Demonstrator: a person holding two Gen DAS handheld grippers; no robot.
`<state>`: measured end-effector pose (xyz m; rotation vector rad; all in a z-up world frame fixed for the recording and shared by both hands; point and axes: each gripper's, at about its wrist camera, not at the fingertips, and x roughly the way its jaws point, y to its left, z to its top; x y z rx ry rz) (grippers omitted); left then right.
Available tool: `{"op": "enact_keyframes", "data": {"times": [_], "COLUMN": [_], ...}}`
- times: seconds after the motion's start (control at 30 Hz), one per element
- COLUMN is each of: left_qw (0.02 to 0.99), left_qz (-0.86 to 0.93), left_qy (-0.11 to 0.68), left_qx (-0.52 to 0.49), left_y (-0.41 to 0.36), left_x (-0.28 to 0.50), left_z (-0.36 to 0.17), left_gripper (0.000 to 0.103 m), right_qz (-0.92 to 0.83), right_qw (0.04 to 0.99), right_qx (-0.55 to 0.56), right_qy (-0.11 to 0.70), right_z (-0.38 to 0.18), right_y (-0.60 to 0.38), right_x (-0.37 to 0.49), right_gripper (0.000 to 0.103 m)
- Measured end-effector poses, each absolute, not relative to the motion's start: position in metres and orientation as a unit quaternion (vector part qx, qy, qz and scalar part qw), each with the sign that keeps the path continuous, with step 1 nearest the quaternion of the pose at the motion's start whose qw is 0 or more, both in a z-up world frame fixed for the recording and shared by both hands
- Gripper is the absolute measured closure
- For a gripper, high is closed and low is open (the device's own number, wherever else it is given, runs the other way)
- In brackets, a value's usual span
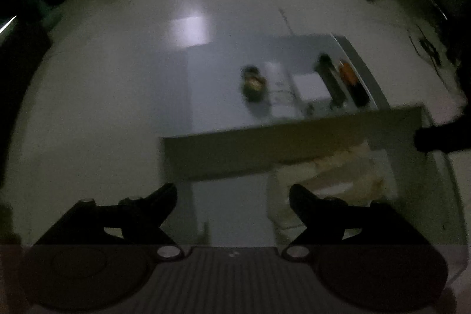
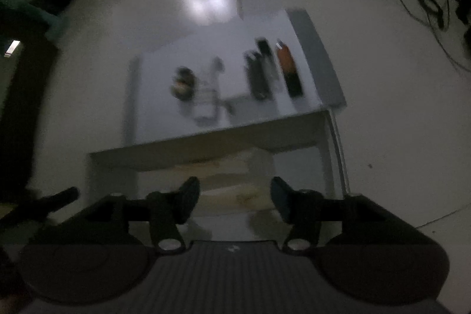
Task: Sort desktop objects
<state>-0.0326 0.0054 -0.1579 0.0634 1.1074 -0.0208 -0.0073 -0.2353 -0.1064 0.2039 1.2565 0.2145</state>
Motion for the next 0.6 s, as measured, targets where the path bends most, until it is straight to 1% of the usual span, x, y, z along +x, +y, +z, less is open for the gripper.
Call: {"op": "enact_keyframes", "data": {"times": [0.1,0.17,0.27,0.3,0.5,0.57,0.6], "left_qw": [0.871,0.894,0.928,0.938,0.976,0.982,0.983], "left_qz": [0.020,0.031,0.035,0.034,0.022,0.015,0.010], "left_qy": [0.491,0.444,0.359,0.328,0.154,0.085,0.048], "left_qx": [-0.024,-0.060,-0.096,-0.103,-0.153,-0.169,-0.176], "left_y": [0.021,0.029,0.038,0.041,0.072,0.090,0.099], "left_x": [-0.033,-0.039,-0.063,-0.074,-0.154,-0.190,-0.209], "left_z": [-0.110,-0.067,0.002,0.024,0.163,0.228,0.262], "left_gripper": [0.020,0.020,0.012,0.005,0.006,0.006,0.006], "right_qz": [0.124,0.138,0.155,0.160,0.185,0.202,0.210], "right_qw": [0.822,0.841,0.871,0.880,0.927,0.940,0.946], "right_qx": [0.115,0.136,0.171,0.175,0.167,0.162,0.157], "right_qy": [0.544,0.505,0.434,0.412,0.280,0.222,0.192], "right_z": [-0.051,-0.006,0.070,0.094,0.240,0.303,0.342], "right_y": [-0.237,-0.241,-0.254,-0.259,-0.289,-0.301,-0.308], "right_x": [-0.022,-0.032,-0.050,-0.060,-0.132,-0.164,-0.183], "right_gripper": [0.045,0.045,0.045,0.044,0.043,0.043,0.041]}}
